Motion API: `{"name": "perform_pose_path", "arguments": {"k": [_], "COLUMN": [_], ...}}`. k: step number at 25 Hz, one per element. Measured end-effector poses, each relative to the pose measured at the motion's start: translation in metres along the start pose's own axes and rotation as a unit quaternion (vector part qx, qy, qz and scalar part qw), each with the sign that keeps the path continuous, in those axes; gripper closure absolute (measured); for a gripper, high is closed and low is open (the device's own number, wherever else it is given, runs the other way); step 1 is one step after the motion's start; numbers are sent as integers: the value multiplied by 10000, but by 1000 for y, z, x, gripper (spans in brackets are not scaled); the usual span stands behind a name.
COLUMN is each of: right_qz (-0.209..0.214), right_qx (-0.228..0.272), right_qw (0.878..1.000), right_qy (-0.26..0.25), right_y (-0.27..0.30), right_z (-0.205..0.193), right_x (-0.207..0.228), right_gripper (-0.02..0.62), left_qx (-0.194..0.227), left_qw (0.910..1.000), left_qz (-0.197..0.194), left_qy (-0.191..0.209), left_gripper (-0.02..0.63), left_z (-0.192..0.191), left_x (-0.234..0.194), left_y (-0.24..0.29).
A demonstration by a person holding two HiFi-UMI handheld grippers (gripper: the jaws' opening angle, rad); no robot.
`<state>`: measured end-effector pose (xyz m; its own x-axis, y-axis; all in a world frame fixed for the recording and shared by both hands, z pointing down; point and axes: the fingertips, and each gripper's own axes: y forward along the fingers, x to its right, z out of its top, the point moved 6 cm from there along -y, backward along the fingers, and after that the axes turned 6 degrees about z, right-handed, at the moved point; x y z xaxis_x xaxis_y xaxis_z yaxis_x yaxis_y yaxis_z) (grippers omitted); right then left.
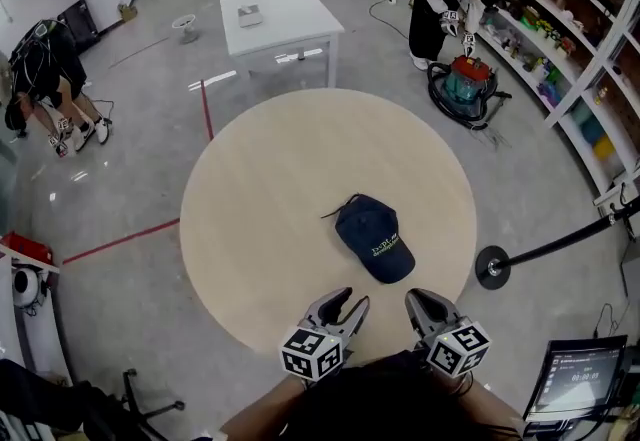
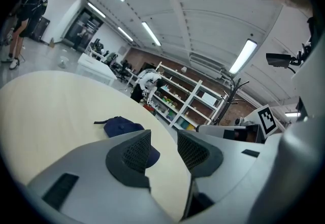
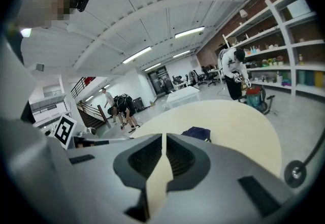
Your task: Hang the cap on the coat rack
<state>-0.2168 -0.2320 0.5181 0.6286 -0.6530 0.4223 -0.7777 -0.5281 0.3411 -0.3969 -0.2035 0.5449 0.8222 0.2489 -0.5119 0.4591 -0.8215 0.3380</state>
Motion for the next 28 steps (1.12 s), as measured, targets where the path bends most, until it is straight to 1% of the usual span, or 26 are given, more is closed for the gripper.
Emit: {"name": "perform_pose_path", "arguments": {"k": [3,5,9,12,13,17,20,22,25,28], "right_qz": [-91,-113,-73,-21,-22,12,69,116,167,170], "right_qx": [76,51,-12,-87,-117,-276,-460,-603,-818,-921], "right_qw": [9999,9998,10000,10000,9999,9996,9989,9981,9959,9942], "right_qy": [-93,-137,-29,31,22,0,19,89,349,534], "right_y": [12,19,34,49,55,80,93,98,103,113], "right_z": [13,19,24,28,29,33,29,25,19,17], "right_x": [15,27,52,64,68,86,101,112,129,145], "right_gripper": [589,546,544,543,533,449,439,439,439,439], "left_qx": [-31,-108,-261,-308,-326,-410,-434,-436,-453,-431], "left_qw": [9998,9993,9972,9955,9949,9934,9927,9908,9854,9810], "left_qz": [130,225,446,647,704,793,806,848,953,1093], "left_qy": [-119,-261,-532,-622,-647,-718,-786,-962,-1336,-1543], "left_gripper": [436,436,435,435,435,434,434,434,434,434], "left_z": [4,5,2,4,5,3,1,-3,-9,-13], "left_x": [-14,-22,-33,-36,-38,-44,-48,-52,-59,-74], "left_y": [10,16,31,38,40,54,65,71,78,86]}}
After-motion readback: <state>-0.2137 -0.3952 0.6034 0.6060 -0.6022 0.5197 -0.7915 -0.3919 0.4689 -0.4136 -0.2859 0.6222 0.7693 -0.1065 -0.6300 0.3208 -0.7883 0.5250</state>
